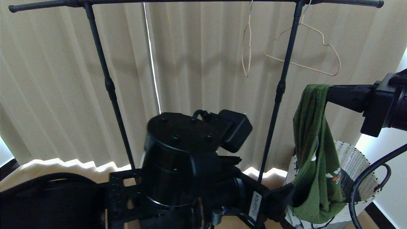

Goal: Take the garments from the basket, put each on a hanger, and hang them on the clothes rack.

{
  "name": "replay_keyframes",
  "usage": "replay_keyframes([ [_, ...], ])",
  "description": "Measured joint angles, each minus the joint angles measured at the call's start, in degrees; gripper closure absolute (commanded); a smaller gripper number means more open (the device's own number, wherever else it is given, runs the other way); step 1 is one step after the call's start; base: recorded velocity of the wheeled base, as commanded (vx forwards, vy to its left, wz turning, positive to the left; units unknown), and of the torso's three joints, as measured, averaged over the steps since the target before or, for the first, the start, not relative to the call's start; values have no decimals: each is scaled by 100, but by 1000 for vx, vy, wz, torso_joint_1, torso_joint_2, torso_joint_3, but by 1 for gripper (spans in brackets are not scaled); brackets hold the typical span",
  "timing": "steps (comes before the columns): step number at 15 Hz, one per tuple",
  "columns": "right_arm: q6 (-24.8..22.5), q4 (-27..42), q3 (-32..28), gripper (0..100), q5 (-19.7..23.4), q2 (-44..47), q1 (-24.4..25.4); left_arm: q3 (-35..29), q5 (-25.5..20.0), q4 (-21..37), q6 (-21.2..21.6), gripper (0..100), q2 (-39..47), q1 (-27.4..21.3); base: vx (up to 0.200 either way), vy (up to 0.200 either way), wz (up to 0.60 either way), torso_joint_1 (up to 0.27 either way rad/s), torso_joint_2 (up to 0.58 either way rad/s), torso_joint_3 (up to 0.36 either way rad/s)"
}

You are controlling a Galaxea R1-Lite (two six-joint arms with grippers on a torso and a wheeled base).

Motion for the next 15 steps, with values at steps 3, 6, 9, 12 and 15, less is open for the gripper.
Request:
replay_keyframes([
  [3, 0, -5, -29, 100, 2, -23, 12, -368, 84, -172, -52, 0, 588, -105, 0, 0, 0, 0, 0, 0],
  [6, 2, -5, -60, 100, 5, -76, 59, -652, 343, -202, -50, 0, 1040, -115, 0, 0, 0, 0, 0, 0],
  [9, 32, -2, -61, 100, 5, -150, 190, -1013, 407, -210, -48, 0, 1412, -94, 0, 0, 0, 0, 0, 0],
  [12, 38, 0, -71, 100, 2, -246, 233, -1298, 473, -200, -48, 0, 1748, -22, 0, 0, 0, 0, 0, 0],
  [15, 38, 6, -68, 100, 5, -345, 240, -1336, 473, -166, -30, 0, 1914, -5, 0, 0, 0, 0, 0, 0],
])
